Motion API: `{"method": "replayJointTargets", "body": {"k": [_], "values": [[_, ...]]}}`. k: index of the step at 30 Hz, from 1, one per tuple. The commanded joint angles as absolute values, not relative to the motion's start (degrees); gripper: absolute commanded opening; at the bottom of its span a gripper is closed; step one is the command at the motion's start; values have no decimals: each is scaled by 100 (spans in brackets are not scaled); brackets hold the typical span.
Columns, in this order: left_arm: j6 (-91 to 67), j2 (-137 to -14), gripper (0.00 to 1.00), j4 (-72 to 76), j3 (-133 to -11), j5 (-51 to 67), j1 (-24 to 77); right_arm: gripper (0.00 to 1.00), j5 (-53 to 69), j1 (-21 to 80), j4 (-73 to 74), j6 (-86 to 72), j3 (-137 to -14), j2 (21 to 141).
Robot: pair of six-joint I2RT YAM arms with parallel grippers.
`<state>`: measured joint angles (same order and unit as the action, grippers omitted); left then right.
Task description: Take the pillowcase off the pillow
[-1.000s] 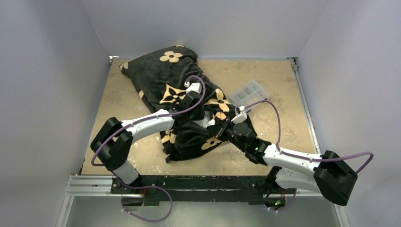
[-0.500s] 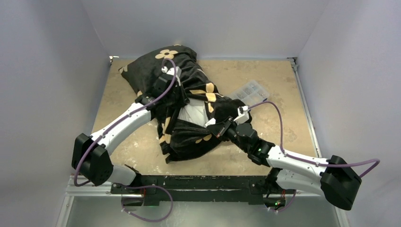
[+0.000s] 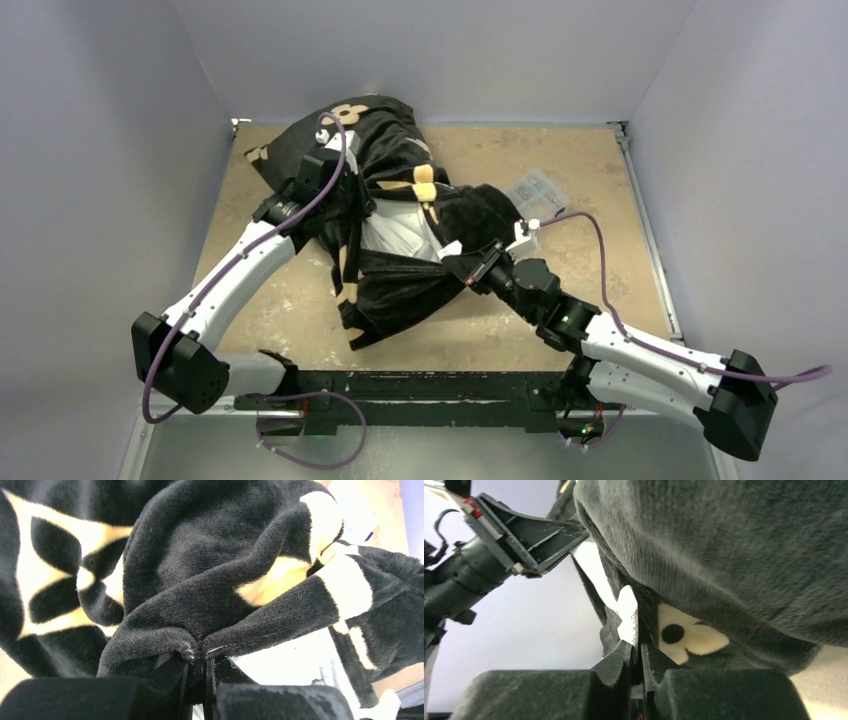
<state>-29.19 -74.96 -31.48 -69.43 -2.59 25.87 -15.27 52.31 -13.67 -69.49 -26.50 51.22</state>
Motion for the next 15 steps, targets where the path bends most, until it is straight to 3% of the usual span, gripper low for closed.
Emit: {"method": "replayJointTargets", "body": {"k": [1,7,15], "values": [[-2417,-7156,0,-2397,-6730,-1270,2101,18,-1517,5220,-635,-5807,-3169,5037],[-2575,-7491,0,-2272,-6623,-370,2102,41,-1558,5222,190,-4709,-4654,6162],[-2853,-7741,0,-1976,-6390,492,2154,75,-1148,5221,236,-4068,-5729,6354]]}}
